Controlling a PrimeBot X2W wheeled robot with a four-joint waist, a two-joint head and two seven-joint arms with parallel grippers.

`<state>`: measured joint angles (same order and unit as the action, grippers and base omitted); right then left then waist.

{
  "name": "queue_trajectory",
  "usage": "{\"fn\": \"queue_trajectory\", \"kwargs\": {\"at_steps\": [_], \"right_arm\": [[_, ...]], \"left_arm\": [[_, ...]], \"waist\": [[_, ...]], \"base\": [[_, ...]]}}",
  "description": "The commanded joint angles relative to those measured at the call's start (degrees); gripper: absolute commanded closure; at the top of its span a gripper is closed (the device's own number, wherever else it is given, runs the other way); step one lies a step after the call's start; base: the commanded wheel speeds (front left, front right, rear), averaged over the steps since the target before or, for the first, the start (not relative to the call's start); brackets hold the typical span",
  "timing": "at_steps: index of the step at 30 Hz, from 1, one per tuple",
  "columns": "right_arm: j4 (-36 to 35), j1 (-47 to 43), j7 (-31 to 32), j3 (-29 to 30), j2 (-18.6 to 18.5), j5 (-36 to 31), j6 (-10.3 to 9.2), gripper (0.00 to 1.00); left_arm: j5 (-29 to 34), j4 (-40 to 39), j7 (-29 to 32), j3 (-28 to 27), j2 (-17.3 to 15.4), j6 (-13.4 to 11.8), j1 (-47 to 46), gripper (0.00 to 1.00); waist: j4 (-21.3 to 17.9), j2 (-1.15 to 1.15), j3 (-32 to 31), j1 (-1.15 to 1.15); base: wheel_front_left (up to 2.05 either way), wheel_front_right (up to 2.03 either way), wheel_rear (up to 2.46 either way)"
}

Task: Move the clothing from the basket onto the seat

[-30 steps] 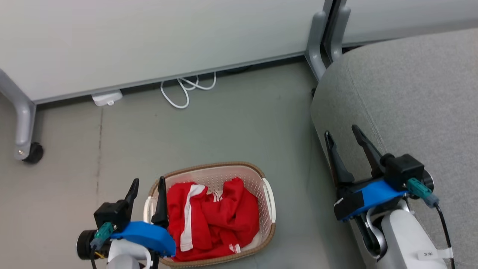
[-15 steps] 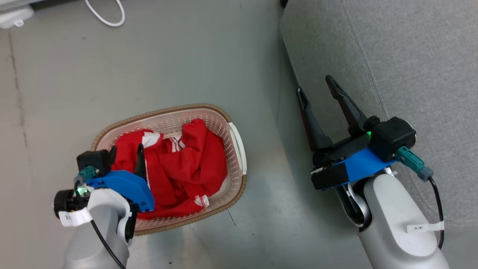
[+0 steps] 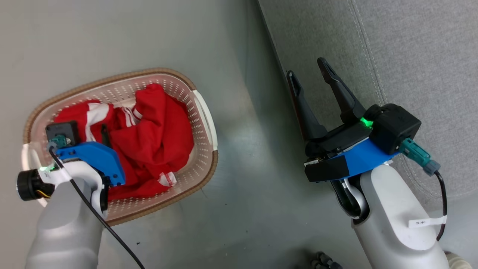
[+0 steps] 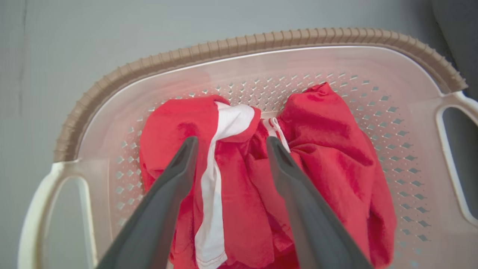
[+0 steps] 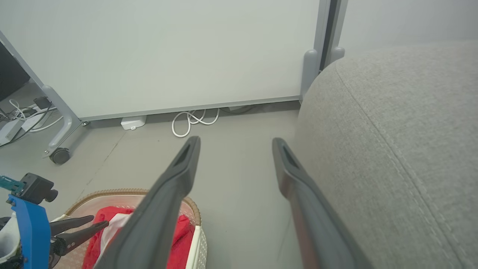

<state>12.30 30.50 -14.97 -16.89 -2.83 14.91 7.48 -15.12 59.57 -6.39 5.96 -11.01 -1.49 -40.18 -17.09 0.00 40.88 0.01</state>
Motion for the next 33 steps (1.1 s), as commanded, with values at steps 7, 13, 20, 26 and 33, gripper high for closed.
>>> {"fn": "queue_trajectory", "kwargs": {"at_steps": [7, 13, 20, 26, 33], "right_arm": [[-1.8, 0.9, -0.3, -0.8, -0.1, 1.5, 0.03, 0.0], [-2.9, 0.7, -0.3, -1.3, -0.1, 2.5, 0.03, 0.0], [-3.8, 0.5, -0.3, -1.9, -0.1, 3.1, 0.03, 0.0], [-4.2, 0.4, -0.3, -2.0, -0.1, 3.5, 0.03, 0.0], [-4.1, 0.5, -0.3, -2.1, -0.1, 3.3, 0.03, 0.0]], "left_arm": [[-0.7, 3.1, 0.7, -1.2, -1.6, -4.1, -3.9, 0.0], [-1.0, 4.2, 0.9, -1.2, -2.6, -5.0, -6.2, 0.0], [-2.0, 5.3, 0.5, -2.0, -3.6, -6.5, -7.4, 0.0], [-2.8, 6.0, 0.2, -2.4, -4.0, -6.6, -7.7, 0.4], [-3.4, 6.8, -0.2, -2.1, -3.8, -6.2, -8.4, 1.0]], "waist": [[-2.2, 0.0, 3.6, -0.01], [-2.9, 0.0, 5.7, -0.01], [-3.7, 0.0, 7.2, -0.01], [-4.0, 0.0, 7.8, -0.01], [-3.9, 0.0, 7.9, -0.01]], "base": [[0.0, 0.0, 0.0], [0.0, 0.0, 0.0], [0.0, 0.0, 0.0], [0.0, 0.0, 0.0], [0.0, 0.0, 0.0]]}}
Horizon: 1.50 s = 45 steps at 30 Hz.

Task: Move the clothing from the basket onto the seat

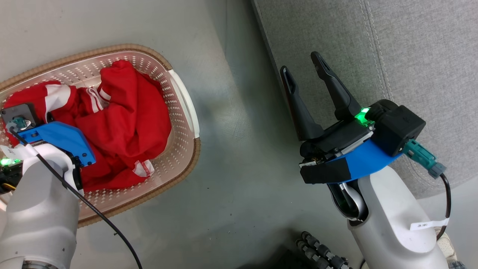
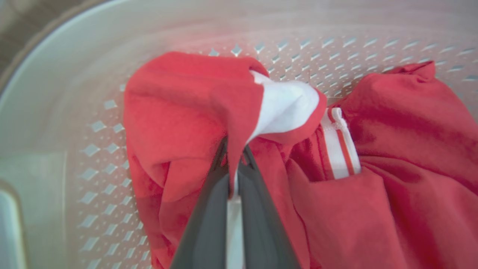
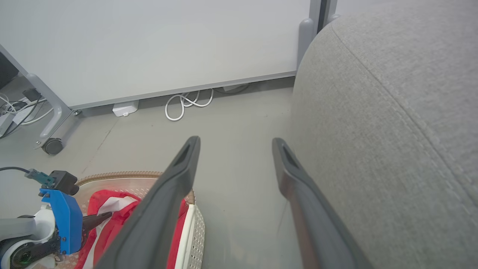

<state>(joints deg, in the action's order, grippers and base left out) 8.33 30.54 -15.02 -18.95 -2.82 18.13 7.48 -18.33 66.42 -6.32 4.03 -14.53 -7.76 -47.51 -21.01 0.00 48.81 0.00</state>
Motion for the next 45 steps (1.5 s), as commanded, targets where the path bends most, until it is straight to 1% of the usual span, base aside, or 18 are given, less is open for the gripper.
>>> {"fn": "queue_trajectory", "kwargs": {"at_steps": [1, 12, 15, 19, 25, 30, 32, 35, 38, 45], "right_arm": [[-0.2, 0.5, -0.2, -0.1, -0.1, 0.1, 0.03, 0.0], [0.5, 0.2, -0.2, 0.5, -0.1, 0.0, 0.03, 0.0], [1.2, -0.4, -0.2, 1.2, -0.1, -0.3, 0.03, 0.0], [2.6, -1.4, -0.2, 2.3, -0.1, -0.6, 0.03, 0.0], [5.1, -2.9, -0.2, 2.8, -0.1, -1.5, 0.03, 0.0], [7.9, -4.6, -0.2, 3.1, -0.2, -3.1, 0.03, 0.0], [8.9, -5.4, -0.2, 3.0, -0.2, -3.5, 0.03, 0.0], [10.4, -6.5, -0.2, 2.8, -0.2, -3.9, 0.03, 0.0], [11.8, -7.6, -0.2, 2.9, -0.2, -4.2, 0.03, 0.0], [15.2, -10.9, -0.1, 3.2, -0.2, -4.8, 0.03, 0.0]], "left_arm": [[-0.3, 0.1, -0.3, 0.0, -0.2, 0.1, -1.2, 1.0], [-1.0, 1.7, -1.0, 0.8, -0.1, 1.1, -1.6, 1.0], [-1.6, 2.3, -1.6, 0.7, 1.1, 1.6, -1.1, 1.0], [-1.7, 3.6, -2.3, 1.4, 2.5, 2.2, 0.9, 1.0], [-2.3, 4.9, -3.7, 2.1, 4.7, 3.9, 4.0, 1.0], [-2.3, 5.4, -5.7, 3.3, 6.8, 6.3, 6.9, 1.0], [-2.3, 5.3, -6.6, 3.8, 7.6, 7.8, 7.9, 1.0], [-2.1, 4.4, -7.7, 4.8, 8.9, 10.3, 9.4, 1.0], [-1.9, 3.2, -8.4, 5.8, 9.8, 12.1, 10.9, 1.0], [-1.7, -1.5, -8.9, 9.4, 11.1, 14.8, 14.0, 1.0]], "waist": [[0.1, 0.0, 0.0, 0.0], [0.5, 0.0, -1.0, 0.0], [1.1, 0.0, -2.4, 0.0], [2.4, 0.0, -5.9, 0.0], [4.1, 0.0, -13.3, 0.0], [6.3, 0.0, -21.0, 0.0], [7.1, 0.0, -23.9, 0.0], [8.4, 0.0, -28.2, 0.0], [9.6, 0.0, -32.3, 0.0], [11.7, 0.0, -40.7, 0.0]], "base": [[0.0, 0.0, 0.0], [0.0, 0.0, 0.0], [0.0, 0.0, 0.0], [0.0, 0.0, 0.0], [0.0, 0.0, 0.0], [0.0, 0.0, 0.0], [0.0, 0.0, 0.0], [0.0, 0.0, 0.0], [0.0, 0.0, 0.0], [0.0, 0.0, 0.0]]}}
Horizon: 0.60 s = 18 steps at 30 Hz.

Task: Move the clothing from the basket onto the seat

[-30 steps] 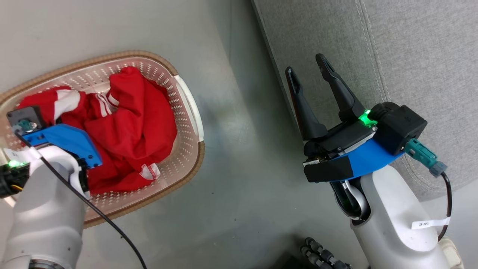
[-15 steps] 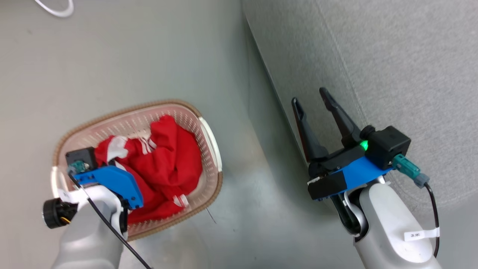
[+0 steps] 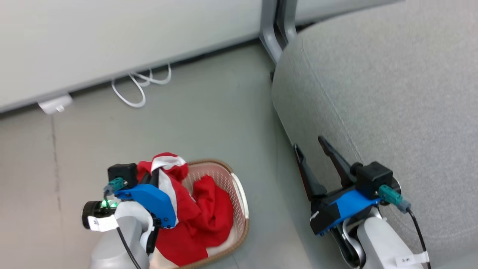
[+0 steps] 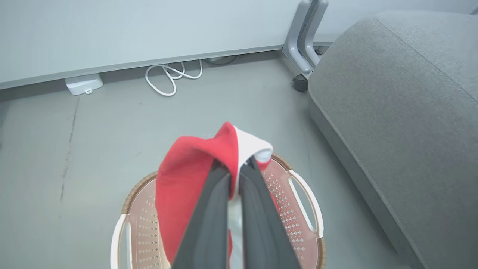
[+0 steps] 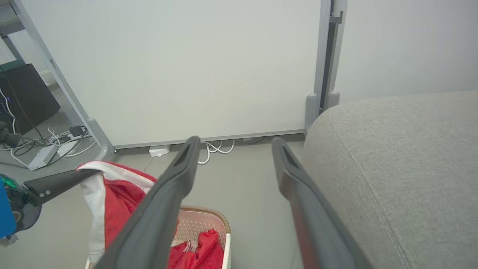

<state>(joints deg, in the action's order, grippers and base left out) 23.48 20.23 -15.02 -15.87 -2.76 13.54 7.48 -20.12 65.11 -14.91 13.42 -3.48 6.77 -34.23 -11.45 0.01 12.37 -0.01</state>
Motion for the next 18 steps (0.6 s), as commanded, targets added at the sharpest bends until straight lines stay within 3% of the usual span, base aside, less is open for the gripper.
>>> {"fn": "queue_trajectory", "kwargs": {"at_steps": [1, 10, 18], "right_arm": [[0.5, -1.2, -0.1, 0.3, -0.2, -0.3, 0.03, 0.0], [0.9, -5.7, 1.9, 1.0, -0.2, -1.1, 0.03, 0.0], [-0.9, -7.5, 3.0, 1.5, -0.2, -1.3, 0.03, 0.0]], "left_arm": [[0.2, -1.1, -0.3, 1.0, 0.2, 0.4, 1.0, 1.0], [-5.2, -12.6, 1.1, 13.5, 0.6, 0.7, 1.2, 1.0], [-9.8, -20.1, 3.9, 20.1, 0.6, 0.7, -2.4, 1.0]], "waist": [[2.4, -0.01, -5.4, 0.01], [4.4, -0.01, -12.1, 0.01], [5.8, -0.01, -13.7, 0.01]], "base": [[0.0, 0.0, 0.0], [0.0, 0.0, 0.0], [0.0, 0.0, 0.0]]}}
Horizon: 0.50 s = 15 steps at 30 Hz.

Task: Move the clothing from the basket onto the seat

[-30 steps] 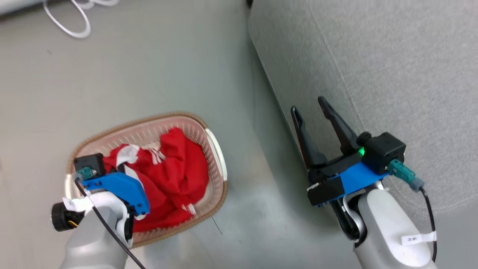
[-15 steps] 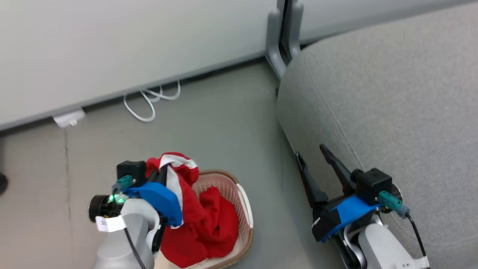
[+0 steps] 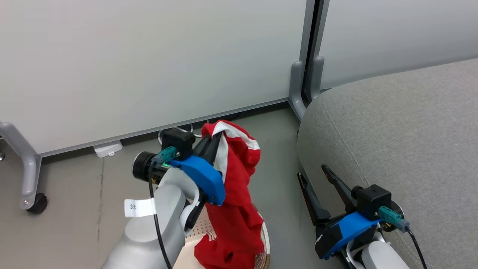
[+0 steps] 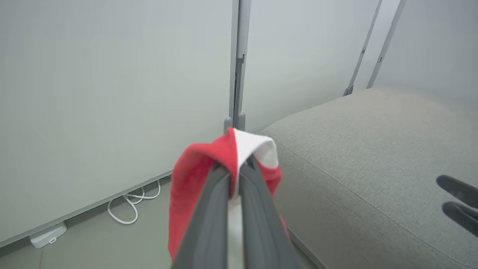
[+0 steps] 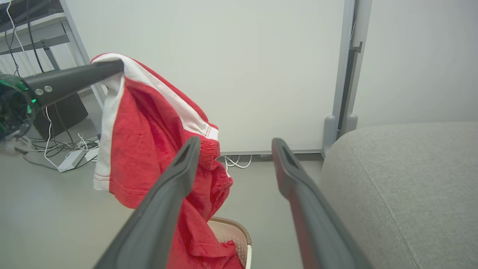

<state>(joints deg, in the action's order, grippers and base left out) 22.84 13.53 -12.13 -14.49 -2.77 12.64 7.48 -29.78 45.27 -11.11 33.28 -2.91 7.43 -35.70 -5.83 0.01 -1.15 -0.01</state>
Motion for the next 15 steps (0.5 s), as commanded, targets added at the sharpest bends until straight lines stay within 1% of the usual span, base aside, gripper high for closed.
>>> {"fn": "queue_trajectory", "kwargs": {"at_steps": [1, 7, 8, 15], "right_arm": [[-0.5, -0.9, 0.3, 0.1, -0.2, -0.5, 0.03, 0.0], [-1.3, -1.4, 0.7, -0.4, -0.2, -0.3, 0.03, 0.0], [-1.3, -1.4, 0.7, -0.4, -0.2, -0.3, 0.03, 0.0], [-2.1, -1.3, 1.3, -0.8, -0.2, -0.4, 0.03, 0.0]], "left_arm": [[-0.5, -0.8, 0.4, 0.9, 0.0, 0.0, -1.4, 1.0], [-3.2, -3.4, 2.4, 5.0, 0.0, -0.1, -4.3, 1.0], [-3.2, -3.4, 2.4, 5.0, 0.0, -0.1, -4.3, 1.0], [-7.7, -4.8, 4.3, 8.9, 0.0, -2.4, -5.8, 1.0]], "waist": [[0.2, -0.01, -0.2, 0.01], [0.1, -0.01, -0.7, 0.01], [0.1, -0.01, -0.7, 0.01], [-0.8, -0.01, -0.8, 0.01]], "base": [[0.0, 0.0, 0.0], [0.0, 0.0, 0.0], [0.0, 0.0, 0.0], [0.0, 0.0, 0.0]]}}
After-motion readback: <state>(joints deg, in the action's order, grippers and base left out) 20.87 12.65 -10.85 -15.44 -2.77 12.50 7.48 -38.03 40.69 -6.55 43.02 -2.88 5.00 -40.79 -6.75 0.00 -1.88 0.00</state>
